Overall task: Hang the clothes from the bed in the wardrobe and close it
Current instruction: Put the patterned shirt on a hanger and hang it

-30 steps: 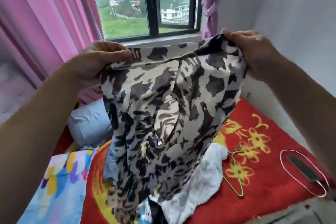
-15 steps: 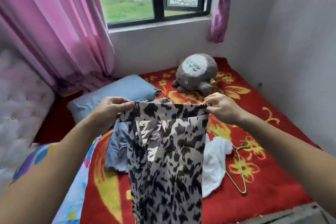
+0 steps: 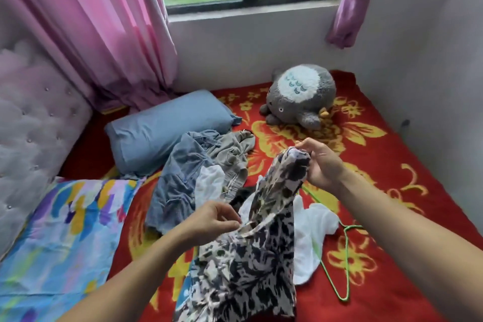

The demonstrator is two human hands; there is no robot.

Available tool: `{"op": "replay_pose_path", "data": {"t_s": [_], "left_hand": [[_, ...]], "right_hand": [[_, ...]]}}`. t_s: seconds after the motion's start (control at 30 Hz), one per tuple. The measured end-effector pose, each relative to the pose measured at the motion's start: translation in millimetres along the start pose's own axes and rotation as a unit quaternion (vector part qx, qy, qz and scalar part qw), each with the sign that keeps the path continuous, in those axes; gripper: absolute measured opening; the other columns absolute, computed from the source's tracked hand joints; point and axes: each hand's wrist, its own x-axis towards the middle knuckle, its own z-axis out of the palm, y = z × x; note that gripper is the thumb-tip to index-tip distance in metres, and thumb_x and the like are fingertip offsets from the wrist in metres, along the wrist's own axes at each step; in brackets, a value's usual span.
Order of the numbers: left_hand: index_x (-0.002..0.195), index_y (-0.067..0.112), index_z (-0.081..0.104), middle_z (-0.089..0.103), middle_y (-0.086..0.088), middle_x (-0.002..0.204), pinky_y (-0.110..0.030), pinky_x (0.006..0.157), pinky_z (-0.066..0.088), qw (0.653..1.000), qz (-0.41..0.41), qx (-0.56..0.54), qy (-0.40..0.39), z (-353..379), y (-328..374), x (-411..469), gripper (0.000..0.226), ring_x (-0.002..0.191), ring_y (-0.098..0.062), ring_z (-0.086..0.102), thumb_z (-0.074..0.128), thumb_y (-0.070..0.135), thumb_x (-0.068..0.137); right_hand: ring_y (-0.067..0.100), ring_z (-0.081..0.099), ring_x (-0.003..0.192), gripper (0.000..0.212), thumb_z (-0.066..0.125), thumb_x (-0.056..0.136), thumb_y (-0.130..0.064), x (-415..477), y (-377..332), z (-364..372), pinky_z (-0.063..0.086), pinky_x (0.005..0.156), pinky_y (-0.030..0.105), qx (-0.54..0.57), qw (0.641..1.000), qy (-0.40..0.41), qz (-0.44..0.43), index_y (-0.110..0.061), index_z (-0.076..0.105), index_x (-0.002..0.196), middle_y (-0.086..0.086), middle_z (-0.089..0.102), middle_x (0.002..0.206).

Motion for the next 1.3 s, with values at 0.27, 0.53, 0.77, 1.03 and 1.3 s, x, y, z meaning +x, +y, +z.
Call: {"op": "replay_pose_path", "data": {"t_s": [0.27,0.53,0.77,1.03,1.3], "left_hand": [[0.129,0.022,0.052,0.054,0.006,0.111,-0.018,0.082,0.046,0.993,0.019,0.037,0.110,-3.1,56.0,59.2,0.062,0.099,-0.011,0.055,0.081,0.025,0.075],[0.057,0.012,0.055,0.053,0.000,0.062,-0.041,0.057,0.041,0.979,0.132,0.031,0.152,13.9,101.8,86.4,0.022,0.058,-0.009,0.043,0.063,0.026,0.072],[0.056,0.015,0.044,0.067,-0.003,0.075,-0.027,0.066,0.048,0.868,0.272,0.162,0.382,-25.1,98.8,51.3,0.023,0.069,-0.015,0.060,0.060,0.001,0.065],[0.075,0.017,0.047,0.047,0.000,0.050,-0.036,0.051,0.039,0.866,0.159,0.151,0.449,-46.9,82.2,-8.5,0.015,0.045,-0.018,0.041,0.040,0.008,0.065],[0.080,0.029,0.071,0.054,0.010,0.053,-0.028,0.055,0.041,0.842,0.207,0.330,0.374,-59.6,124.2,-108.2,0.061,0.053,-0.009,0.047,0.053,0.084,0.061]], "right_hand": [[0.019,0.055,0.065,0.027,0.055,0.067,0.011,-12.4,-57.3,-14.0,0.048,0.057,0.024,-0.240,0.942,-0.233,0.023,-0.011,0.059,0.082,0.007,0.060,0.077],[0.016,0.063,0.083,0.047,0.053,0.083,-0.003,-45.9,-83.7,8.7,0.045,0.065,0.030,-0.747,0.612,-0.091,-0.241,-0.031,0.059,0.120,-0.002,0.070,0.099],[0.029,0.062,0.075,0.030,0.064,0.078,-0.005,-7.6,-44.3,-67.1,0.051,0.045,0.037,-0.810,0.428,0.107,-0.386,-0.014,0.061,0.106,0.004,0.060,0.085],[0.032,0.066,0.088,0.034,0.047,0.081,-0.026,-25.0,-52.9,-33.8,0.048,0.071,0.036,-0.669,0.635,0.133,-0.363,-0.019,0.065,0.109,0.009,0.072,0.100],[0.016,0.065,0.094,0.034,0.049,0.081,-0.018,-140.3,-73.4,53.7,0.049,0.083,0.028,-0.536,0.684,0.120,-0.480,-0.021,0.068,0.110,-0.002,0.072,0.098]]}}
